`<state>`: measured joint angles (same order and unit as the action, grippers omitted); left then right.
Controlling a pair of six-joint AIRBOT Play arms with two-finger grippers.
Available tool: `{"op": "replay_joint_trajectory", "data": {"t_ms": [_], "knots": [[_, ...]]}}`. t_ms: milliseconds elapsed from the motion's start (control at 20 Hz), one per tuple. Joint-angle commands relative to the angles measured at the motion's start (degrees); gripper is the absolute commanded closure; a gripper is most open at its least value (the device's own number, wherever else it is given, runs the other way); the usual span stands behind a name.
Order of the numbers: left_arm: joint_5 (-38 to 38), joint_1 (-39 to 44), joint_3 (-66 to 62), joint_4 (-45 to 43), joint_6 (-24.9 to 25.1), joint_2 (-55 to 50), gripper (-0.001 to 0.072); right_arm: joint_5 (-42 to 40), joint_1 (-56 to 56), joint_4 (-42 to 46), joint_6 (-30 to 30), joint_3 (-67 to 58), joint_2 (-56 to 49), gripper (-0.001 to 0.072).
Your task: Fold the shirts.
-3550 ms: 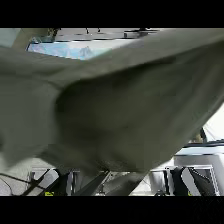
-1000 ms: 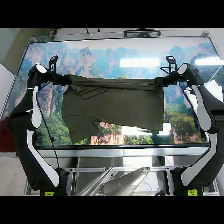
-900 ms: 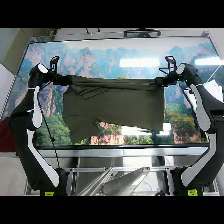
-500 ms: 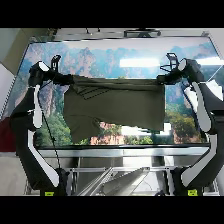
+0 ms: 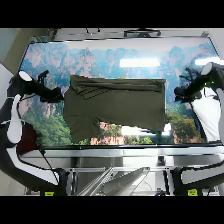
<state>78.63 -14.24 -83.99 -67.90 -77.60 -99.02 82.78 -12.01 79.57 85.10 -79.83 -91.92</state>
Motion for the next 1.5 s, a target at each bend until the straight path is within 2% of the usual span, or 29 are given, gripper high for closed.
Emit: {"op": "replay_joint_trajectory", "data": {"t_ms": [0,100,300,500,650,900,1100,1300,1450], "knots": [[-3.39,-3.87,17.86,0.13,0.42,9.81,0.0414,-7.04,-3.26,-4.72,0.2,20.26,11.91,0.0347],[-5.49,-5.25,24.09,0.22,0.63,13.49,0.0414,-13.0,-4.09,-11.74,-2.64,28.96,15.08,0.0347],[-5.27,-5.9,32.0,0.59,0.61,18.36,0.0414,-17.97,-3.93,-23.65,-11.37,36.59,12.41,0.0347],[-9.53,-4.81,38.53,0.59,0.63,20.79,0.0414,-19.43,-3.63,-26.84,-14.75,37.11,7.96,0.0348],[-15.45,-2.03,40.74,0.7,0.61,20.74,0.0414,-19.91,-3.06,-33.99,-19.67,37.09,6.64,0.0348],[-26.25,3.98,40.68,10.21,3.34,20.74,0.0413,-20.87,-0.87,-36.33,-20.68,37.09,6.64,0.0349],[-23.52,5.33,40.59,10.29,5.01,20.72,0.0412,-20.87,-0.7,-36.3,-20.68,37.09,6.67,0.0348],[-17.14,0.35,37.55,7.82,6.25,20.72,0.0414,-20.9,-0.7,-36.3,-20.87,37.09,6.64,0.0348],[-17.46,-1.55,40.41,9.2,6.6,20.72,0.0414,-20.15,-0.68,-36.39,-20.85,37.09,6.67,0.0349]]}}
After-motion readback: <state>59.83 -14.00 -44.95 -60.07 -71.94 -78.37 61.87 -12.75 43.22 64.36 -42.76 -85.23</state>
